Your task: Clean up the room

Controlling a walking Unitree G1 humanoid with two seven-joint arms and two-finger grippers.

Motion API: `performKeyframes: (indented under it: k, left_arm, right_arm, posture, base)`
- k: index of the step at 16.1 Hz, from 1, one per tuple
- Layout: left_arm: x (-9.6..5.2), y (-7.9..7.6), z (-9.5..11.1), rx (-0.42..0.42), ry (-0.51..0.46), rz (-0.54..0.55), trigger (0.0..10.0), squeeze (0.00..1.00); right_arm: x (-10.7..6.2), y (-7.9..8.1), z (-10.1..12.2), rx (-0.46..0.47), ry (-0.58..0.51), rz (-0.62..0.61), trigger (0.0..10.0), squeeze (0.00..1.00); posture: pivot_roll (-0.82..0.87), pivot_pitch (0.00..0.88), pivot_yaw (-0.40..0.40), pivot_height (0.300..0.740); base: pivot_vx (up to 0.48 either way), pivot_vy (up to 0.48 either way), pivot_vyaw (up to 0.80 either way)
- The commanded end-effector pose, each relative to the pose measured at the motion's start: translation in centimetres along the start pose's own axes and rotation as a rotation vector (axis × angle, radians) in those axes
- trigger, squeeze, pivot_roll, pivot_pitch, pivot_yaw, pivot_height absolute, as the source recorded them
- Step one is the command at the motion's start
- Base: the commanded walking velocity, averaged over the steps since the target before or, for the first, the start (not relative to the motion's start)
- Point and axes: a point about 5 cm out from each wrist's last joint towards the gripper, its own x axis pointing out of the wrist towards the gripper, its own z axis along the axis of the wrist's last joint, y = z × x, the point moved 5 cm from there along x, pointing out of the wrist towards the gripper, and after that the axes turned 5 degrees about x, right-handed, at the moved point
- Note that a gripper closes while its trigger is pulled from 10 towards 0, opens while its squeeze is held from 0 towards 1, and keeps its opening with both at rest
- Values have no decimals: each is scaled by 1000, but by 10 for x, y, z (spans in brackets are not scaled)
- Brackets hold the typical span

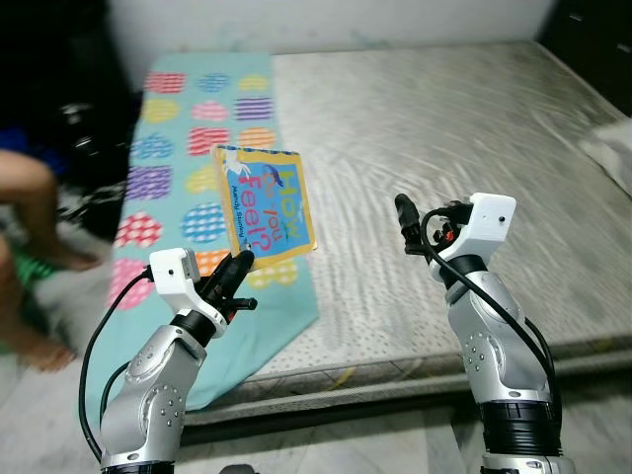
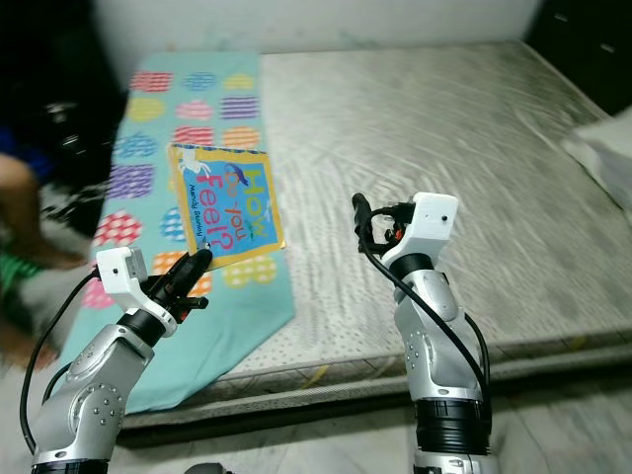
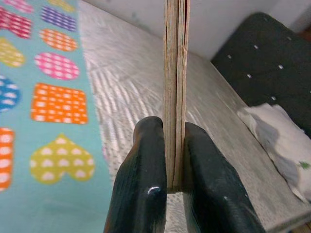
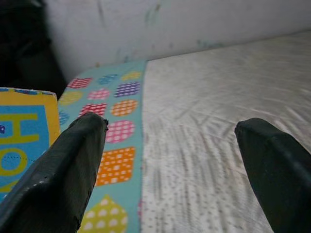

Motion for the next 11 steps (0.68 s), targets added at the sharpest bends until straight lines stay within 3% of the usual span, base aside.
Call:
performKeyframes:
  k: [1, 3, 4, 6, 11]
  left_arm:
    - [0, -4, 11, 14, -36, -19, 0, 0]
    - [0, -4, 10, 24, -28, -9, 0, 0]
    - [-1, 3, 8, 48, -15, 23, 1922, 0]
    - [-1, 9, 6, 95, 9, 50, 10000, 0]
    - [6, 5, 4, 106, 10, 90, 10000, 0]
  right_arm:
    - [-1, 1, -3, -7, 7, -1, 10000, 0]
    - [-1, 1, -3, -10, 8, 0, 10000, 0]
    - [1, 4, -4, -12, 8, 4, 10000, 0]
    - [0, 4, -5, 1, 5, -2, 10000, 0]
    - [6, -12, -16, -14, 55, -62, 10000, 0]
  posture:
    - [-21, 62, 5, 740]
    - [-21, 63, 4, 740]
    - [-5, 57, 20, 740]
    - [12, 55, 21, 740]
    - [50, 45, -7, 740]
  base:
    - [0, 0, 0]
    - [0, 0, 0]
    - [0, 0, 0]
    - [0, 0, 0]
    - [0, 0, 0]
